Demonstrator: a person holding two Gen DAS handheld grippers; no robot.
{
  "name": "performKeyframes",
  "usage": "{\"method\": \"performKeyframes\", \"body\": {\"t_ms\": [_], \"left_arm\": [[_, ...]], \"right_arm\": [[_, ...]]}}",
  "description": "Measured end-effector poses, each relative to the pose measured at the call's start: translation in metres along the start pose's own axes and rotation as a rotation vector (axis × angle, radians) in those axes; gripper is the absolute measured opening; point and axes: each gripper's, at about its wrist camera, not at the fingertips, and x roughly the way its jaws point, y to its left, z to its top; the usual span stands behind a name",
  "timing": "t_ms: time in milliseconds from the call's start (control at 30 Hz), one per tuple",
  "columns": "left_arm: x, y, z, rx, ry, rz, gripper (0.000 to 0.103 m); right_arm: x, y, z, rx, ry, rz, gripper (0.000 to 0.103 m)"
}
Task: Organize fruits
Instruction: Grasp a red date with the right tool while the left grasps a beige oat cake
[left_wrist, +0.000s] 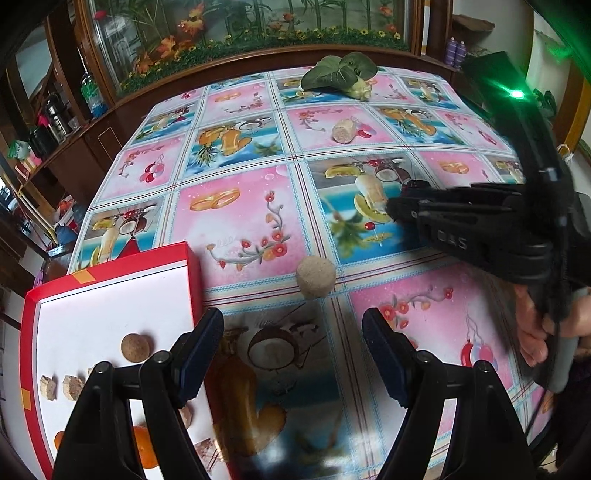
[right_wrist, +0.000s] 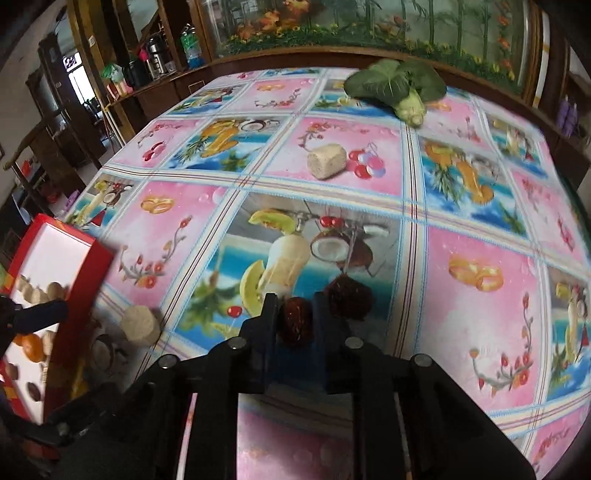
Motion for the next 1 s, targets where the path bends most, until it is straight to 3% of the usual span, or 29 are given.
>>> {"method": "performKeyframes", "body": {"t_ms": [133,300,367,500,567,800,1000], "left_arm": [[0.013,-0.005,0.007,-0.01,0.022,0.013,0.077],[0.022,-0.01,0.015,-0.007,0.015,0.027,0.074],[0.026,-0.012,0.016,-0.003,0.024,0.014,0.06],[0.032,-0.015,0.016,-0.013,0.025,-0.025,0.045],[0.031,-0.018,0.017,-0.024,0.016,-0.053,0.026],[0.012,-0.046,0.004,-0.014,-0.055,-0.083,0.026],[-0.014,-0.052,-0.003,-0.03,-0.151,-0.043,0.026]], "right_arm": [[-0.013,-0.029,0.0,0.14,0.039,0.133,0.02],[-0.039,-0.063,0.004,0.273,-0.012,0.254,0.02],[-0.044,-0.071,0.005,0.311,-0.03,0.246,0.02],[-0.045,-0.08,0.006,0.354,-0.033,0.235,0.02],[-0.046,-0.078,0.005,0.355,-0.031,0.238,0.02],[-0.041,-0.065,0.002,0.301,0.009,0.272,0.02],[-0.035,-0.035,-0.006,0.19,0.034,0.246,0.021]]}}
